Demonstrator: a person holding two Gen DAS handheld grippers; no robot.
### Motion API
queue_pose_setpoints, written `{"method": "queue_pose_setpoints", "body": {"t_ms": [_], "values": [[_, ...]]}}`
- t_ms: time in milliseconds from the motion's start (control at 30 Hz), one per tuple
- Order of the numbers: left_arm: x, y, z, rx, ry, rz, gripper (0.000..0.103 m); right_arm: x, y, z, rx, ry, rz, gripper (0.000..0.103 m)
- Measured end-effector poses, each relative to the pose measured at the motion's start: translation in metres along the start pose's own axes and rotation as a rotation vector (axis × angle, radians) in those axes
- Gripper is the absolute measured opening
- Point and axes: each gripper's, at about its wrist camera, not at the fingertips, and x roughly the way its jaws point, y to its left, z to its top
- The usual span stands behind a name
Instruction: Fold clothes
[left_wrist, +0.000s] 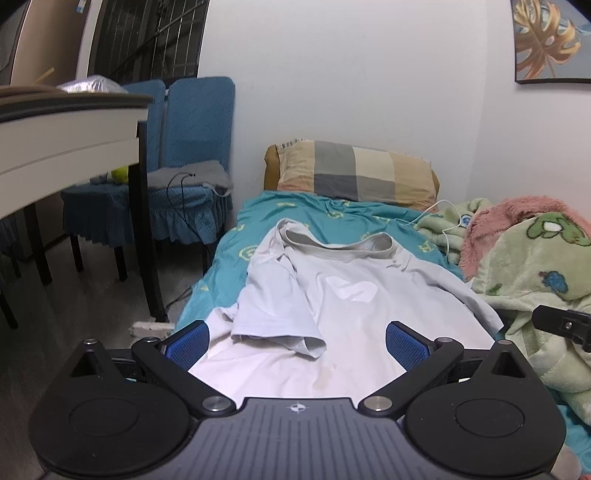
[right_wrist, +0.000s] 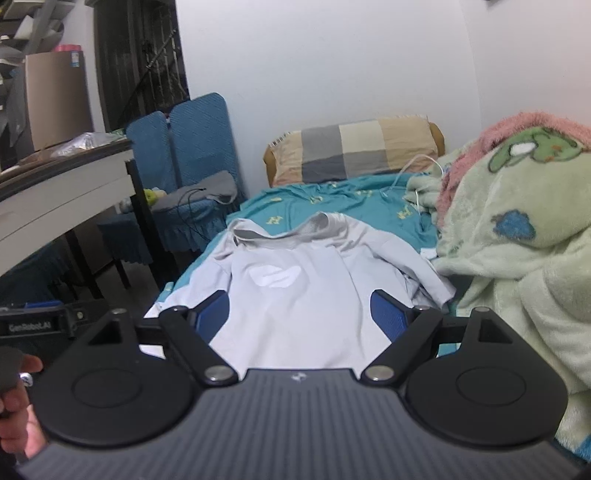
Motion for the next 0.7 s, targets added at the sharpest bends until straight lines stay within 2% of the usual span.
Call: {"method": "queue_pose_setpoints", "body": {"t_ms": [367, 567, 700], "values": [[0.006, -0.001, -0.004, -0.009, 0.028, -0.007, 0.101, 0.012, 0.003, -0.004, 0.015, 0.014, -0.023, 0.085], [0.017, 0.008, -0.004, -0.073, 0.073, 0.01, 0.097, 0.014, 0.002, -0.005, 0.028, 0.029, -0.011, 0.085], [0.026, 0.01, -0.004, -0.077, 0.084, 0.019, 0.096, 0.015, -0.001, -0.006, 0.042, 0.033, -0.007, 0.083]]}}
